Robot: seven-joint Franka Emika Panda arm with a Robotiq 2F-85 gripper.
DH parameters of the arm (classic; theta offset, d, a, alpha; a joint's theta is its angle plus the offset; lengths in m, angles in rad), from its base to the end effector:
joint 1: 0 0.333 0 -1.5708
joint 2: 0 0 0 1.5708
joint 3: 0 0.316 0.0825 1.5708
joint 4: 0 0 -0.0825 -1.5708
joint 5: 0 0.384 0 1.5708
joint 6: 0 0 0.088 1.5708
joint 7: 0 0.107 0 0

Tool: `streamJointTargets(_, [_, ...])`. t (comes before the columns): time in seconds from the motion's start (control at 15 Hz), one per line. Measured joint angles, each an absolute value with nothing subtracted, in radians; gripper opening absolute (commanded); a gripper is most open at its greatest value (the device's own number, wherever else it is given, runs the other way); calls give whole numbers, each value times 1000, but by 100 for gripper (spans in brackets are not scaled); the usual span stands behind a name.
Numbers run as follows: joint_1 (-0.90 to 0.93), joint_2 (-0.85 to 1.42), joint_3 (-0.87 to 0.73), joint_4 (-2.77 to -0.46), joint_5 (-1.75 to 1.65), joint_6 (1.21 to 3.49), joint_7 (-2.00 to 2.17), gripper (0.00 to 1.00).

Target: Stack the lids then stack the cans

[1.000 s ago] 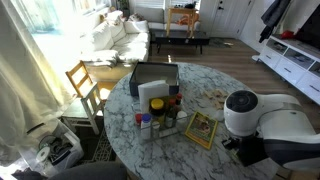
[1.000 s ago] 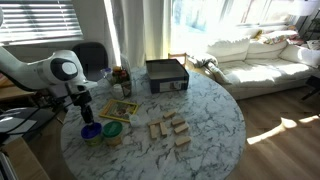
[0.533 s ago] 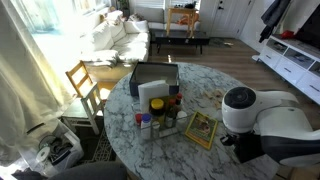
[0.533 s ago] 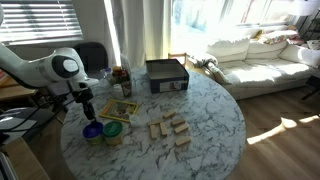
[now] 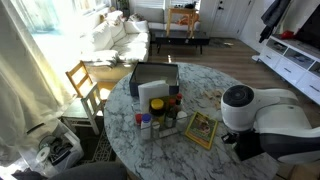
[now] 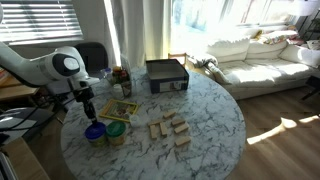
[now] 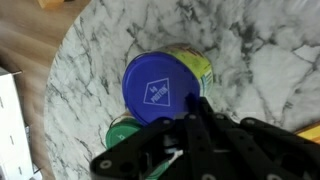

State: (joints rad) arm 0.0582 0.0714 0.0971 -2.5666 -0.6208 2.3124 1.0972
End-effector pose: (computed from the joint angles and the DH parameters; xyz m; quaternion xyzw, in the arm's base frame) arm 0.4114 0.0537 0.2181 0.9471 -0.2124 -0.0155 0.2403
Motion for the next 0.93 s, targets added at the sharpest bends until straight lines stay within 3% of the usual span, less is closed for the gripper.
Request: streamJointTargets(0.93, [59, 27, 85, -2552, -618, 2265, 1097, 2])
